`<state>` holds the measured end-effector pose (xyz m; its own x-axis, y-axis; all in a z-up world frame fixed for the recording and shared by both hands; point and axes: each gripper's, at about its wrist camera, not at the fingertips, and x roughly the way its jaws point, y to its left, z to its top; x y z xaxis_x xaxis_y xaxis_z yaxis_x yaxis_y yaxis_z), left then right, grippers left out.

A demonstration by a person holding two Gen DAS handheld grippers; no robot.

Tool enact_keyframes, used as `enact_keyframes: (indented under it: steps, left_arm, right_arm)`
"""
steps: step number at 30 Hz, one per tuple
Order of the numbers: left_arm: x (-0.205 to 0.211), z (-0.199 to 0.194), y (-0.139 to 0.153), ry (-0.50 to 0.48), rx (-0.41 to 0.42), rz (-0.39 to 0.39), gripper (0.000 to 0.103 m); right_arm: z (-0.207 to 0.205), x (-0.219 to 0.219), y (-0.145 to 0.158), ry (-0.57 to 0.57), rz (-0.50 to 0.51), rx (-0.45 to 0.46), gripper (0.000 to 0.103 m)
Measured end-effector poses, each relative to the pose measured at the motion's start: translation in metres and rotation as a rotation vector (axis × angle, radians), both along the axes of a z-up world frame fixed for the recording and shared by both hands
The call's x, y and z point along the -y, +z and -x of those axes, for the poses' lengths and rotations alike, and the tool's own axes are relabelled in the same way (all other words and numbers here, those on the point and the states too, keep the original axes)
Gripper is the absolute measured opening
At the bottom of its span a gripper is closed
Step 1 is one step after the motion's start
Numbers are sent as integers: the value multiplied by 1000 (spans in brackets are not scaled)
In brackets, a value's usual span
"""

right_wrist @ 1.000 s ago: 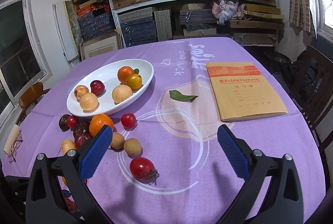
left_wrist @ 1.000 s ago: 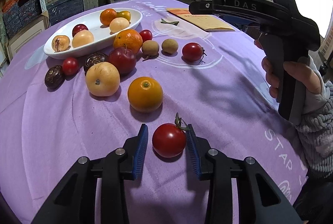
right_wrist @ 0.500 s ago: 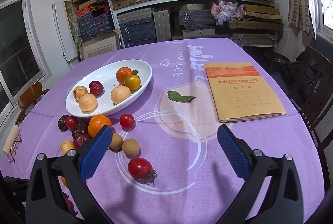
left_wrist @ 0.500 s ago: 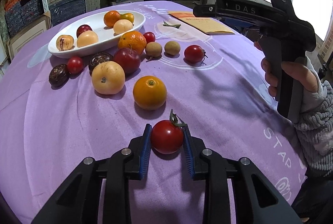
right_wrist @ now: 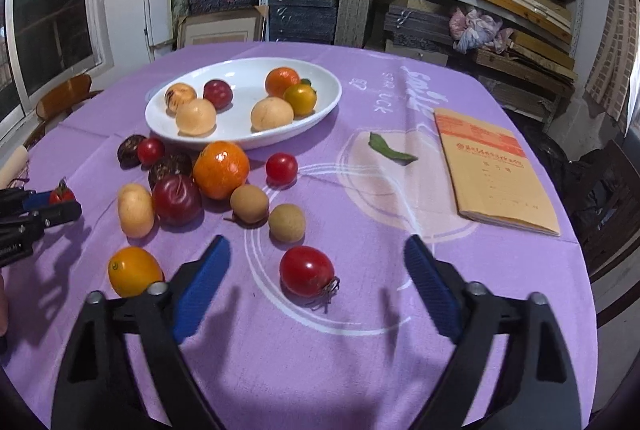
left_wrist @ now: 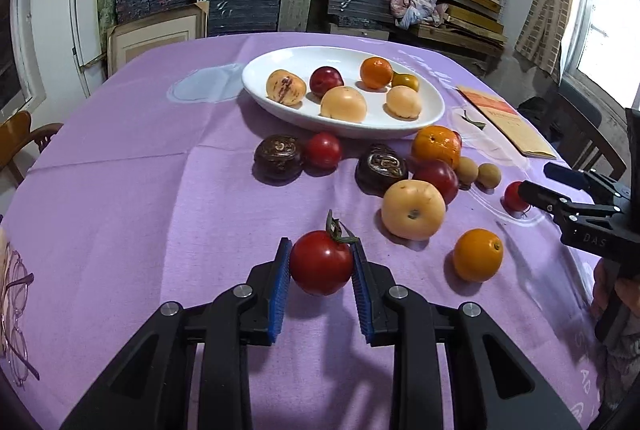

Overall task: Organize fruits
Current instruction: 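Grasp another red tomato with the right gripper while the left gripper holds its tomato, then carry both tomatoes onto the white plate and open both grippers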

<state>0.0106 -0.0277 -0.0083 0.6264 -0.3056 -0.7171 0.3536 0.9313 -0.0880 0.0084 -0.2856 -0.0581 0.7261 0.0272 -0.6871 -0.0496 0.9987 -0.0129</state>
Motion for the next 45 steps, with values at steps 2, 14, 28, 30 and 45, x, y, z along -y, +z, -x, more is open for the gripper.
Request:
enact_keyframes:
  steps: [2,14,28,30,45]
  left_arm:
    - [-3,0,2,-5,-1,11,29]
    - [-10,-1,-1,-21,-12,33,30]
    - [-10,-5,-5,-23,-33,46,29]
    - [-9,-8,-2,-23,-41,58,29]
    - [38,-151,67,6,21,6,29]
  right_arm:
    - [-3,4,-5,-9,-13,-23,68]
    - [-4,4,-12,50,-61,-68,40]
    - [-3,2,-12,72,-84,-65,32]
    - [-2,7,-7,67,-120,-49,32]
    - [-95,-61,50,198,-88,-38,31]
